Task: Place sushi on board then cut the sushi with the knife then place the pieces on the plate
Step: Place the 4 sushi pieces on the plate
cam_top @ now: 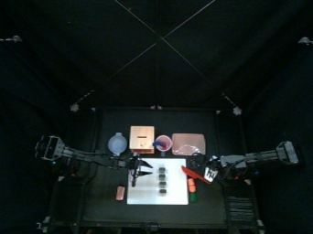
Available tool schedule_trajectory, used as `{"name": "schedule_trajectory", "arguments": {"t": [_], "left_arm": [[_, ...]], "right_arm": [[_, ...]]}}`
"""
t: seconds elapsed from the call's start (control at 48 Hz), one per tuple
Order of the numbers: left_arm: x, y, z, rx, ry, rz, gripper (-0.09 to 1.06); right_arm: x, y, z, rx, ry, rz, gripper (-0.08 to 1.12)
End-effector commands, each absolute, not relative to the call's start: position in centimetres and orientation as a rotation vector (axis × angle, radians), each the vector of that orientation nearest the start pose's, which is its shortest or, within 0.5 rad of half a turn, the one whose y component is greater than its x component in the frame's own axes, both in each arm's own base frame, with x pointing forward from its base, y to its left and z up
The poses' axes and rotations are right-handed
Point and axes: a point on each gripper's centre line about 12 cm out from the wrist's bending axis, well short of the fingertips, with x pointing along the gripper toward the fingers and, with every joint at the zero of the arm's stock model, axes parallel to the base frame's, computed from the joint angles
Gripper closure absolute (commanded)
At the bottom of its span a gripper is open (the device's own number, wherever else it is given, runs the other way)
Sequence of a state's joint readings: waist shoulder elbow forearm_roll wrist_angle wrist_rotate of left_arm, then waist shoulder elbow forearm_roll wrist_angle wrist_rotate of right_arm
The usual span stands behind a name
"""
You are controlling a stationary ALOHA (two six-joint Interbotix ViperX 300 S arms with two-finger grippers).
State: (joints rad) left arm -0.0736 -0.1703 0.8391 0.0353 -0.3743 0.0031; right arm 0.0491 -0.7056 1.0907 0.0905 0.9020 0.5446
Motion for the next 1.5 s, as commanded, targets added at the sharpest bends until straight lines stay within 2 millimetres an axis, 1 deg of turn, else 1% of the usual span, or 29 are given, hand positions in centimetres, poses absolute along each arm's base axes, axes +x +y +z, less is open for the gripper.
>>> {"name": "schedule_trajectory", "arguments": {"t": [0.021,0.125,0.271,0.292,0.396,0.542,0.667,0.792,1.021,1.25,1.5], "left_arm": [[35.6,-2.6,22.4,0.043,0.253,-0.084,0.24],[35.3,-2.2,22.2,0.04,0.258,-0.075,0.24],[34.7,-1.9,21.5,0.028,0.276,-0.062,0.24],[34.7,-1.8,21.5,0.026,0.277,-0.061,0.24],[34.5,-1.6,21.3,0.017,0.282,-0.051,0.24],[34.2,-1.4,20.9,0.005,0.293,-0.04,0.24],[34.1,-1.3,20.7,-0.002,0.298,-0.032,0.24],[34.0,-1.2,20.6,-0.006,0.301,-0.028,0.24],[33.8,-1.2,20.3,-0.009,0.309,-0.027,0.24],[33.8,-1.2,20.3,-0.009,0.312,-0.027,0.24],[33.7,-1.0,19.9,-0.018,0.321,-0.017,0.24]], "right_arm": [[16.7,1.4,18.1,0.509,1.246,-0.284,0.27],[17.9,0.9,19.3,0.46,1.167,-0.281,0.27],[21.0,0.3,21.3,0.358,0.989,-0.25,0.27],[21.7,0.1,21.6,0.325,0.957,-0.244,0.27],[23.9,-0.2,22.2,0.209,0.87,-0.22,0.27],[26.9,-0.4,22.3,0.075,0.795,-0.179,0.27],[29.1,-0.1,21.6,0.035,0.772,-0.143,0.27],[31.3,0.4,20.4,0.034,0.781,-0.114,0.27],[34.1,0.6,18.3,0.003,0.834,-0.102,0.27],[36.1,0.7,16.6,-0.012,0.88,-0.105,0.27],[37.0,0.6,15.5,-0.016,0.91,-0.111,0.27]]}}
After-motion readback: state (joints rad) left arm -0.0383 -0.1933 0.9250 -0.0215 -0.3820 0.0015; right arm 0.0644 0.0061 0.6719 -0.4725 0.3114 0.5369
